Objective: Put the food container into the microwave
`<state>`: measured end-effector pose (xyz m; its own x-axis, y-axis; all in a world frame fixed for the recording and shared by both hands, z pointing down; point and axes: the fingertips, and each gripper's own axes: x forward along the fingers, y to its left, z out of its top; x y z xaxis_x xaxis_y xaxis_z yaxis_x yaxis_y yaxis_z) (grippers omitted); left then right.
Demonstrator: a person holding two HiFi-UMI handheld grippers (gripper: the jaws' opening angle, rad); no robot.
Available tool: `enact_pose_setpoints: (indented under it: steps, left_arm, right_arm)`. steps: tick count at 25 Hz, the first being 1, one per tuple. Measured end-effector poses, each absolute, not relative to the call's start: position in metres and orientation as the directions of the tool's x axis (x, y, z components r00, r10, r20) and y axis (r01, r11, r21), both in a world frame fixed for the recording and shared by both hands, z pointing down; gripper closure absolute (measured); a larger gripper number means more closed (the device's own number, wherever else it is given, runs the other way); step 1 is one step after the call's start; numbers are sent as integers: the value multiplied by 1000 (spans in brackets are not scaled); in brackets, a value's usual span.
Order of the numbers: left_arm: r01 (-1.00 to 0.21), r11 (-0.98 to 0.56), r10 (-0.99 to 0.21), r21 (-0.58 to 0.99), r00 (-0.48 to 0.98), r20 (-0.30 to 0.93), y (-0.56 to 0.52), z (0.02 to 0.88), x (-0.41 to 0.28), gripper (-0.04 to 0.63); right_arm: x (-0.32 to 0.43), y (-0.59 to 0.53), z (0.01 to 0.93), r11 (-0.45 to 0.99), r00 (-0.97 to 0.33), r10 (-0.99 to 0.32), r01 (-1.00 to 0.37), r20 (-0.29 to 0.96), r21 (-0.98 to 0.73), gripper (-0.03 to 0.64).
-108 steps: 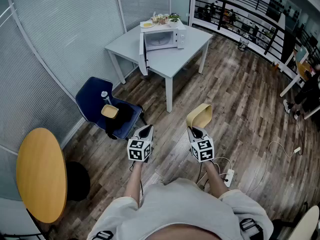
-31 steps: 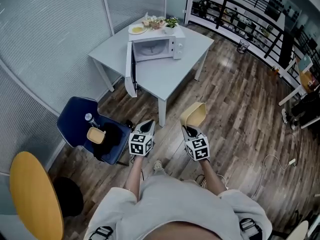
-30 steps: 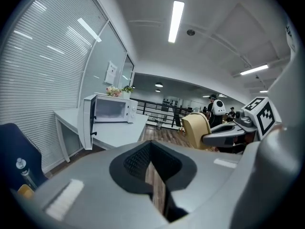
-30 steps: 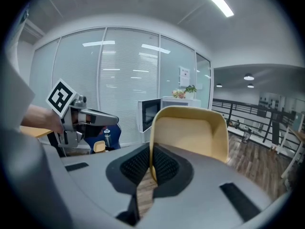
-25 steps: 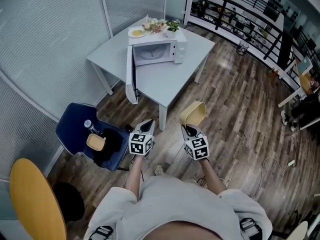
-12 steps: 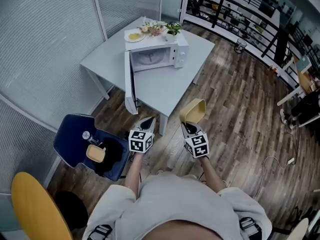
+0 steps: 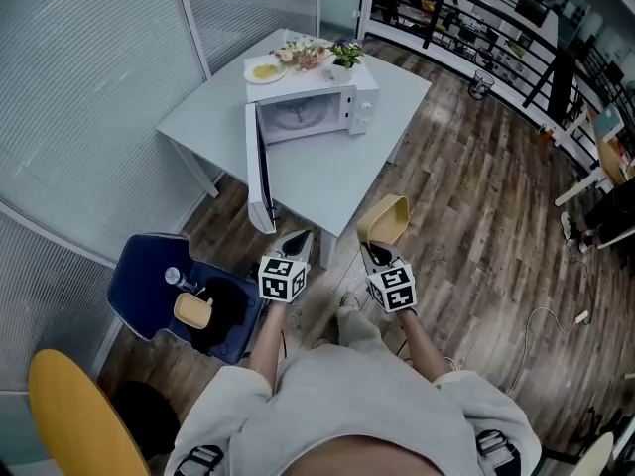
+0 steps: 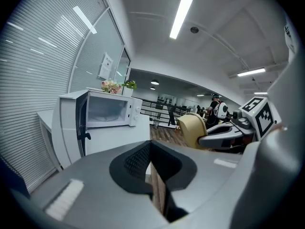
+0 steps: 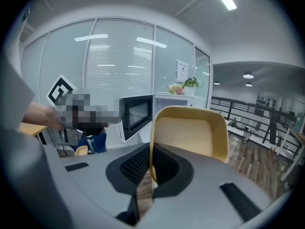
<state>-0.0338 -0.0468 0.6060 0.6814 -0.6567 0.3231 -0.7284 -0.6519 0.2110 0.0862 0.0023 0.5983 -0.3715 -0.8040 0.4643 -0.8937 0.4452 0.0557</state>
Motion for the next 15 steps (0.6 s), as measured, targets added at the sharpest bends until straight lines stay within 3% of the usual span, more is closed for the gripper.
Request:
enact_pose_setpoints:
  steps: [15]
  left_arm:
    - [-717,-658,-643,228,693,324,-125,612,3,584]
  right_arm:
    - [102,-87,607,474,-409,-794,-880,450,37,598]
